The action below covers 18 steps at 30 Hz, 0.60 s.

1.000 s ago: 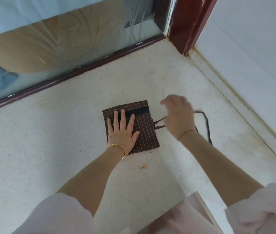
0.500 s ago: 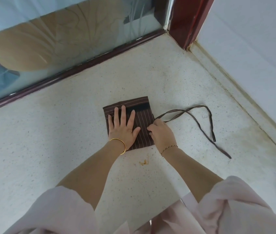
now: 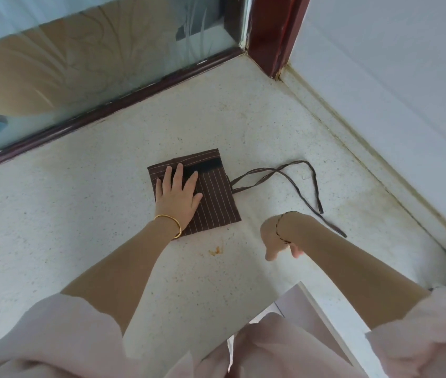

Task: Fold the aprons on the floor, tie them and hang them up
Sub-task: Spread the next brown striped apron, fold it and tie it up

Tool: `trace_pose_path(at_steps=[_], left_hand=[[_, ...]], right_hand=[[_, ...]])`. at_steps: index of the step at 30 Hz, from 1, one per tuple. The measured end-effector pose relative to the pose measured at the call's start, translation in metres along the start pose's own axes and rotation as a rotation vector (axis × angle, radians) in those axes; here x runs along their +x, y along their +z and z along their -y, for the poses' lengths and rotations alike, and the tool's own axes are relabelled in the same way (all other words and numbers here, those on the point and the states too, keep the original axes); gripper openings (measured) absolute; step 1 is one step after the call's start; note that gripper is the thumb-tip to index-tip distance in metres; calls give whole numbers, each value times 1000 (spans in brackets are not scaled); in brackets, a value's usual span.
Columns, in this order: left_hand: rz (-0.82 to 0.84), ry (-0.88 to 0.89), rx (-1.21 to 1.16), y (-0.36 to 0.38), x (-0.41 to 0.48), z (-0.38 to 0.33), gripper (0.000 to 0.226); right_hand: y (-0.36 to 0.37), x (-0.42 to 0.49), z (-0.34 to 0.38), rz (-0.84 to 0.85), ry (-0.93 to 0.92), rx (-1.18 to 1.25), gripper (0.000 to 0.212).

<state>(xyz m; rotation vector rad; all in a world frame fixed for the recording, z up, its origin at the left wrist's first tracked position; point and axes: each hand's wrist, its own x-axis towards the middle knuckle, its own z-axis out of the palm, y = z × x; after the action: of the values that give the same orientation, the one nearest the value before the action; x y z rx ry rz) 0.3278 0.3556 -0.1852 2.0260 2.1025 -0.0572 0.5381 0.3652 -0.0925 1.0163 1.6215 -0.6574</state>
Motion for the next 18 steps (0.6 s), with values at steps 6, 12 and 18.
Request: trace_pose_path(at_steps=[6, 12, 18], left_hand=[[-219, 93, -354, -8, -25, -15, 17], [33, -206, -216, 3, -54, 24, 23], [-99, -422, -315, -36, -27, 62, 23]], right_hand=[[-24, 39, 44, -690, -297, 751, 17], [-12, 67, 48, -700, -265, 1018, 21], [-39, 62, 35, -754, -206, 1016, 15]])
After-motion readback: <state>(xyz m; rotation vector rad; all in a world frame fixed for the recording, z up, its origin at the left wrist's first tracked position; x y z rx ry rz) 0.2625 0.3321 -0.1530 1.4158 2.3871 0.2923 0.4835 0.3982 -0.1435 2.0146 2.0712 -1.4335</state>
